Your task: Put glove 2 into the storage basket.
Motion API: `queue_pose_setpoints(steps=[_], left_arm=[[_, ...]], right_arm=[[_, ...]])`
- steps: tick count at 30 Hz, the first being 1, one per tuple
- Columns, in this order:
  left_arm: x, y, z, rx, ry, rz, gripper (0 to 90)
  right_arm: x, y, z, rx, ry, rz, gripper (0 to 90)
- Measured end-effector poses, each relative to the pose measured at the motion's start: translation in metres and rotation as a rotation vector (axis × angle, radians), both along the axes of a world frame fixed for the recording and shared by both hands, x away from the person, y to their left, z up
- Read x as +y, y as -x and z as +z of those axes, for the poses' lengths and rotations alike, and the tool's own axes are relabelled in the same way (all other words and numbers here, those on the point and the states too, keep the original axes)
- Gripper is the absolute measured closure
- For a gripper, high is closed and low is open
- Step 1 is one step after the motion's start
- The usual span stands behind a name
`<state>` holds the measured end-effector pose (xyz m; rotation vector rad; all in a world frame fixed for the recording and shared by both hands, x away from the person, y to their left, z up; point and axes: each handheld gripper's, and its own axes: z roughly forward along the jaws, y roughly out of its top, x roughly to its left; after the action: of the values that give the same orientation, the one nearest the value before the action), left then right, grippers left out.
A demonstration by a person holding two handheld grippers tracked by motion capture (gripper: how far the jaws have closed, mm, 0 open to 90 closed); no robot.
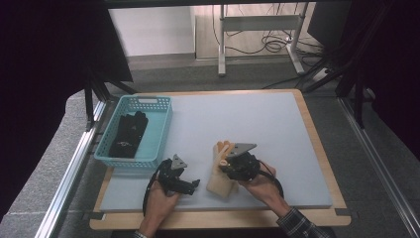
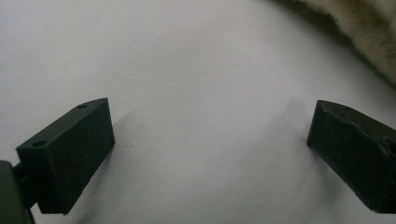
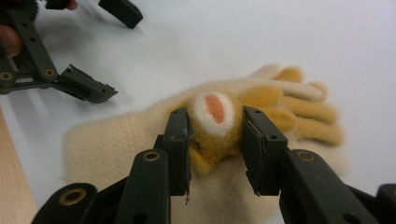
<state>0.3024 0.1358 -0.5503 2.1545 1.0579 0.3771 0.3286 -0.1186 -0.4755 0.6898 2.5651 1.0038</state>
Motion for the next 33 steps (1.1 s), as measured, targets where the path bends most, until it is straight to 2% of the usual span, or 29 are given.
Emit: queue_pose_setpoints(steps=[3,5,7,8,12,14,17,20,23,27,30,33], left_arm=[[0.000,0.000,0.000,0.000,0.000,0.000,0.9],[0.000,0.000,0.000,0.000,0.000,0.000,0.8],[0.000,0.000,0.000,0.000,0.000,0.000,0.9],[0.000,0.000,0.000,0.000,0.000,0.000,0.9],[0.000,0.000,0.000,-0.002,-0.003,-0.002,0.9],[0.000,0.000,0.000,-0.002,0.000,-0.001,0.9],[0.000,0.000,0.000,-0.002,-0.002,-0.002,0.9],[0.000,0.000,0.000,-0.002,-0.002,-0.001,0.9],[0.000,0.000,0.000,-0.002,-0.001,-0.001,0.9],[0.000,0.000,0.000,-0.002,-0.002,-0.002,0.9],[0.000,0.000,0.000,-0.002,-0.001,-0.002,0.9],[0.000,0.000,0.000,-0.001,-0.005,-0.004,0.8]], right_arm=[[-0.005,-0.002,0.020,-0.061,0.015,0.064,63.7],[-0.003,-0.006,0.029,-0.071,0.036,0.107,63.6],[0.001,-0.011,0.031,-0.049,0.045,0.147,63.2],[0.003,-0.015,0.028,-0.022,0.049,0.160,62.9],[0.004,-0.028,0.003,0.100,0.062,0.158,60.0],[0.000,-0.031,-0.011,0.149,0.042,0.147,54.7],[-0.007,-0.032,-0.011,0.170,-0.022,0.144,40.3],[-0.018,-0.033,0.001,0.133,-0.067,0.116,37.9],[-0.034,-0.036,0.011,0.112,-0.102,0.050,49.1],[-0.051,-0.039,0.010,0.103,-0.102,-0.037,69.8],[-0.058,-0.039,0.004,0.116,-0.104,-0.053,75.7],[-0.059,-0.038,-0.003,0.128,-0.100,-0.054,76.5]])
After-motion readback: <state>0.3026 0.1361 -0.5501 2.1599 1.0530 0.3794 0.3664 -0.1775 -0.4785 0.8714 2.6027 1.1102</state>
